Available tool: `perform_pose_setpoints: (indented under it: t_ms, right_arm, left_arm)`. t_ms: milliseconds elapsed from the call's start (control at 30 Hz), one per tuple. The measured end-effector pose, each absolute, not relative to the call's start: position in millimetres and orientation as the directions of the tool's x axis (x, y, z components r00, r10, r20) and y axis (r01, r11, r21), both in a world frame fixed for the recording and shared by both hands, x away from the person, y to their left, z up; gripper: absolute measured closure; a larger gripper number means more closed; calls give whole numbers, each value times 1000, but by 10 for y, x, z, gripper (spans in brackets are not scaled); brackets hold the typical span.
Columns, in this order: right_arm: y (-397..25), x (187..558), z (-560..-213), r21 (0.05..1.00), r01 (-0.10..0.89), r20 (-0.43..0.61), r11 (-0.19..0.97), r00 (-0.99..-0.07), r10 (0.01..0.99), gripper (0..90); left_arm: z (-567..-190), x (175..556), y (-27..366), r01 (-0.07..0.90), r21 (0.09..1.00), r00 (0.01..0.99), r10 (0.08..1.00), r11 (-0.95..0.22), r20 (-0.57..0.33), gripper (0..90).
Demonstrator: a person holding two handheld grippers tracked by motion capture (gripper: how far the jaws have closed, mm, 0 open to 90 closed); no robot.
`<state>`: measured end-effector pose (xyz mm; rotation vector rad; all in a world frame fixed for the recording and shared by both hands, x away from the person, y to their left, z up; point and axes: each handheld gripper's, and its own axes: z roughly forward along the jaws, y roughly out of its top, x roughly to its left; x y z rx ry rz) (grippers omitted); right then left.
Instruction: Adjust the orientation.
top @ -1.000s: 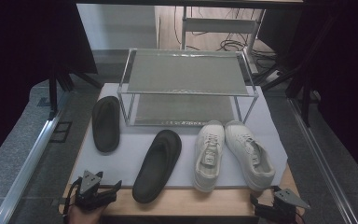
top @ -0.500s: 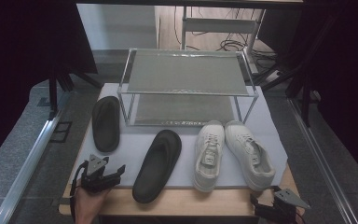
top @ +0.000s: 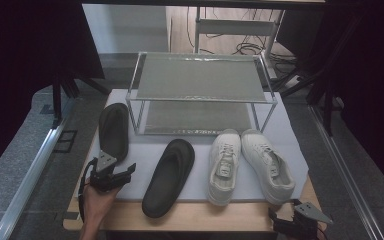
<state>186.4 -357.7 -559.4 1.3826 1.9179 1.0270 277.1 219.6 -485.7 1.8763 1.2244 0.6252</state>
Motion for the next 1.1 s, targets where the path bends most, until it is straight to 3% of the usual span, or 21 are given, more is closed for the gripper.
perform_pose_setpoints:
  t_ms: [1100]
  right_arm:
    - [-3580,1863,-5596,835,521,-3,177,-316,949,0]
  left_arm:
    - [-4781,3532,2284,567,805,345,938,-176,-38,481]
